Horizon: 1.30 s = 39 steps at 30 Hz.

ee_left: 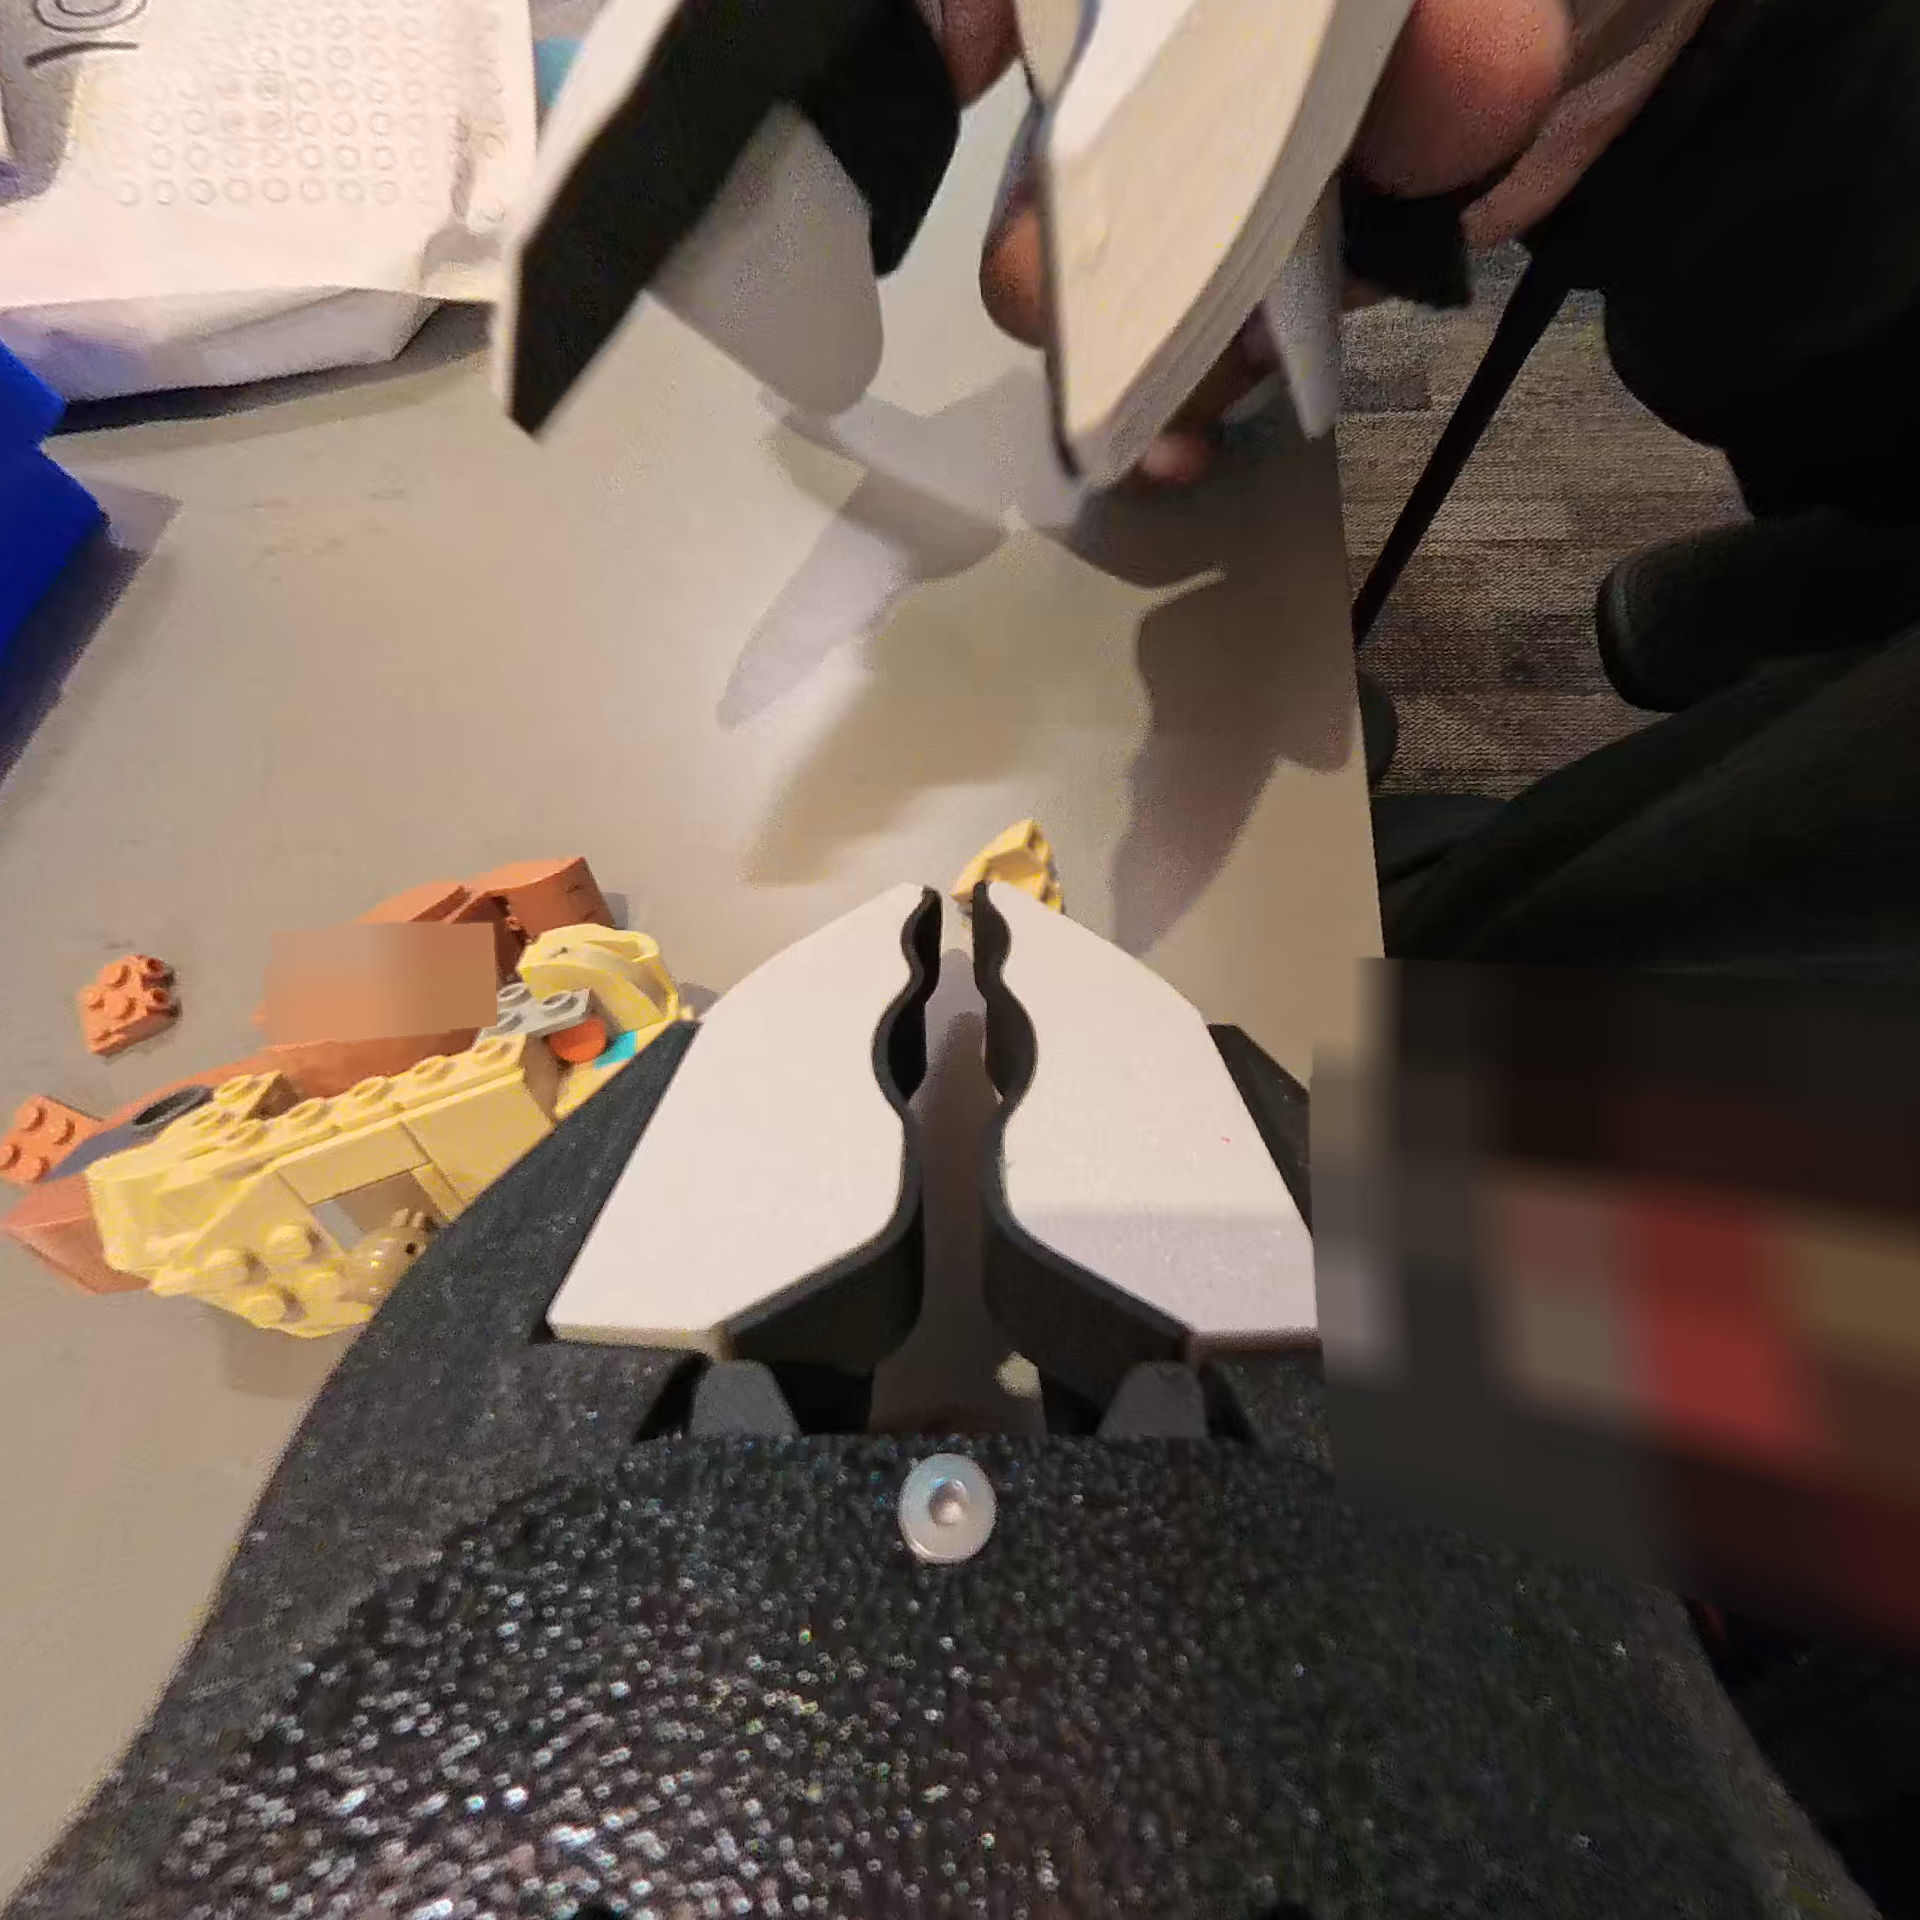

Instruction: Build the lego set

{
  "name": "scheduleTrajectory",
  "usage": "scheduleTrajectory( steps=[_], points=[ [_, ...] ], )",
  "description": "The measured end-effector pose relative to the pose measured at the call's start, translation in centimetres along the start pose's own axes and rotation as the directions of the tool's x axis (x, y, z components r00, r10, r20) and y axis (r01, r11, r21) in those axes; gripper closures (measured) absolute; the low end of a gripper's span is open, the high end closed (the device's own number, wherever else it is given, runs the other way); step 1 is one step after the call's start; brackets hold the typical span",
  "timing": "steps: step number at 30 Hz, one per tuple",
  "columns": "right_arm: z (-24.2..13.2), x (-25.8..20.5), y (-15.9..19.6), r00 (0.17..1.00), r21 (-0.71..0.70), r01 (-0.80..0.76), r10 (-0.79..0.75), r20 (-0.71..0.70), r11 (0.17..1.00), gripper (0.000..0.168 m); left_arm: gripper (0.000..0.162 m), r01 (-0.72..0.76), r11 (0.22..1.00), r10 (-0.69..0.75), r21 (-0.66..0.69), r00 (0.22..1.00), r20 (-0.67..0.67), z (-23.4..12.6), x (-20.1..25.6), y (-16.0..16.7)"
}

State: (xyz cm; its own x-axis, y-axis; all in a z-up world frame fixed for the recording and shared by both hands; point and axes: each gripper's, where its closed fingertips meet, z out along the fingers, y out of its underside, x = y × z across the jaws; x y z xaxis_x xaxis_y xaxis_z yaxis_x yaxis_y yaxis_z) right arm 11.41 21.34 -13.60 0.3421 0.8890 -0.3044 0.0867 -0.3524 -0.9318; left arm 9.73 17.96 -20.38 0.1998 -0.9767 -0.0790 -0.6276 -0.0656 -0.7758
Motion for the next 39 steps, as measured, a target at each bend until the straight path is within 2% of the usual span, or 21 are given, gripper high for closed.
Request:
scheduleTrajectory(
  steps=[2,4,6,8,10,13,15,16,19,23,26,29,30,33,34,36,37,38,39],
  points=[
    [-0.1,-0.4,-1.9,1.000,0.146,-0.012,0.013,-0.005,0.989,0.049,0.155,0.004,1.000,-0.005,0.020,1.000,0.011,-0.2,0.0,-0.2],
    [-0.6,-0.8,-3.9,0.999,0.306,-0.044,0.043,0.009,0.951,0.039,0.154,0.001,0.996,-0.002,0.084,1.000,0.012,-0.5,0.3,-1.3],
    [-1.5,-1.3,-6.1,0.995,0.479,-0.098,0.088,0.043,0.872,0.028,0.154,0.027,0.977,-0.027,0.211,1.000,-0.001,-1.1,0.8,-3.4],
    [-2.5,-2.5,-8.2,0.988,0.612,-0.150,0.099,0.116,0.776,0.024,0.156,0.102,0.914,-0.087,0.393,0.995,-0.056,-1.8,1.5,-6.3],
    [-3.3,-3.6,-9.7,0.980,0.697,-0.190,0.092,0.176,0.691,0.022,0.159,0.201,0.800,-0.168,0.565,0.980,-0.110,-2.7,1.4,-8.9],
    [-3.7,-4.4,-11.0,0.969,0.766,-0.242,0.112,0.219,0.596,0.022,0.162,0.333,0.535,-0.264,0.776,0.939,-0.221,-5.3,0.4,-12.1],
    [-4.0,-4.2,-11.6,0.968,0.800,-0.251,0.134,0.212,0.546,0.022,0.162,0.381,0.379,-0.252,0.844,0.920,-0.302,-6.7,0.3,-13.5],
    [-4.3,-4.1,-12.0,0.969,0.820,-0.248,0.141,0.204,0.516,0.022,0.162,0.398,0.348,-0.244,0.849,0.913,-0.327,-6.7,0.4,-13.8],
    [-5.7,-3.8,-13.1,0.983,0.877,-0.171,0.139,0.121,0.448,0.022,0.162,0.430,0.364,-0.248,0.826,0.900,-0.359,-5.0,1.1,-14.0],
    [-7.0,-3.9,-14.0,0.994,0.891,-0.034,0.106,-0.016,0.453,0.026,0.162,0.417,0.254,-0.274,0.873,0.896,-0.348,-6.7,0.7,-14.8],
    [-7.6,-4.7,-14.9,0.997,0.877,-0.038,0.072,0.004,0.479,0.038,0.162,0.435,0.245,-0.253,0.867,0.891,-0.376,-6.4,1.7,-15.1],
    [-7.1,-5.3,-15.1,0.990,0.864,-0.143,0.079,0.120,0.482,0.045,0.155,0.457,0.207,-0.249,0.865,0.880,-0.405,-6.4,2.2,-15.7],
    [-6.9,-5.7,-15.1,0.987,0.856,-0.163,0.073,0.146,0.490,0.052,0.154,0.482,0.221,-0.232,0.848,0.870,-0.434,-5.9,2.8,-15.8],
    [-7.0,-6.6,-14.9,0.991,0.851,-0.129,0.040,0.126,0.509,0.063,0.154,0.539,0.181,-0.204,0.823,0.839,-0.505,-6.3,3.2,-15.5],
    [-7.4,-6.6,-14.8,0.996,0.851,-0.086,0.019,0.089,0.519,0.064,0.151,0.537,0.171,-0.200,0.826,0.840,-0.505,-6.7,3.0,-15.3],
    [-9.1,-5.6,-14.9,0.996,0.865,0.091,-0.029,-0.088,0.493,0.058,0.159,0.519,0.131,-0.132,0.845,0.854,-0.504,-8.8,3.2,-15.0],
    [-10.2,-4.9,-14.9,0.977,0.865,0.207,-0.045,-0.210,0.457,0.053,0.159,0.506,0.145,-0.133,0.850,0.862,-0.490,-9.2,3.0,-14.8],
    [-10.8,-4.4,-14.8,0.955,0.841,0.287,-0.063,-0.291,0.459,0.054,0.160,0.481,0.170,-0.166,0.860,0.874,-0.456,-9.2,2.6,-14.4],
    [-10.7,-4.0,-14.4,0.942,0.801,0.322,-0.084,-0.326,0.505,0.054,0.162,0.449,0.217,-0.211,0.867,0.889,-0.407,-8.9,2.0,-13.8]
  ],
)
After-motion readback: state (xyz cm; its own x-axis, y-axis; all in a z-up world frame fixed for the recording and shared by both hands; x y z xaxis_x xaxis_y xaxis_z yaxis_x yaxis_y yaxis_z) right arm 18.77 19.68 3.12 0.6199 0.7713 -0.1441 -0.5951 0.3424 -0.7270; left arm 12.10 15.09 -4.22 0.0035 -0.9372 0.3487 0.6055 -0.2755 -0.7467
